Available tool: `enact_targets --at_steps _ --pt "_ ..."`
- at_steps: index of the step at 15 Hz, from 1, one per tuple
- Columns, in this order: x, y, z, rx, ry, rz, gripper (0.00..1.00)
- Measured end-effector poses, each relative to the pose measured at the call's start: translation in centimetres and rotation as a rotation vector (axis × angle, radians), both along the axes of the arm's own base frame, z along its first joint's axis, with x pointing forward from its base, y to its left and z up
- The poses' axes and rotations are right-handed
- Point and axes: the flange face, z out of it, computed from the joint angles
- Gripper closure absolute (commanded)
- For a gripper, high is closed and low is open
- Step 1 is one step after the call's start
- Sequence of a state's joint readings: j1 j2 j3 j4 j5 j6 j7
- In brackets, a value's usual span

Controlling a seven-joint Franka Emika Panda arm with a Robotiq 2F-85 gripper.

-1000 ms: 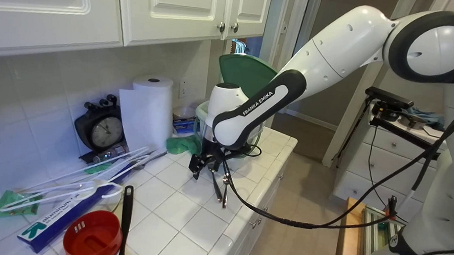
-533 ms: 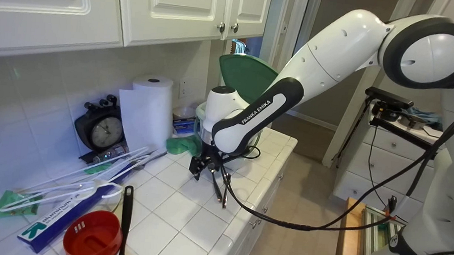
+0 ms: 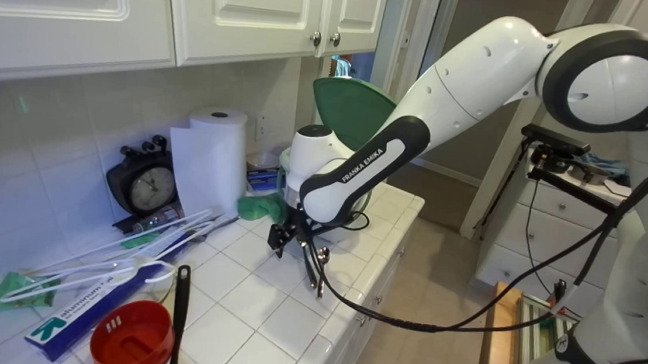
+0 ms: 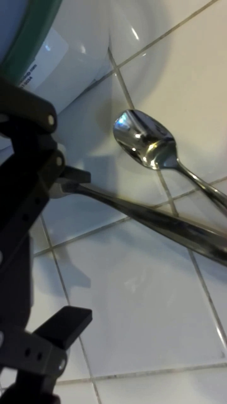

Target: Use the silver fork to close the bin

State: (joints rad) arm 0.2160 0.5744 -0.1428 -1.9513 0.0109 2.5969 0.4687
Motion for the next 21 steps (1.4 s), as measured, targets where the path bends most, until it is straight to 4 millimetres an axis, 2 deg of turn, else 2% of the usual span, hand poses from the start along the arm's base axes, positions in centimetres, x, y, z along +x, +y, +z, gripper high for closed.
enact_targets --at_steps 8,14,21 --pt "-0.3 1.1 0.0 -0.032 0.010 -0.103 0.00" --pt "-0.3 -0.3 -0.3 -0.105 0.000 -0.131 0.00" --pt "-0.5 -0.7 -1.2 -0.127 0.008 -0.146 0.00"
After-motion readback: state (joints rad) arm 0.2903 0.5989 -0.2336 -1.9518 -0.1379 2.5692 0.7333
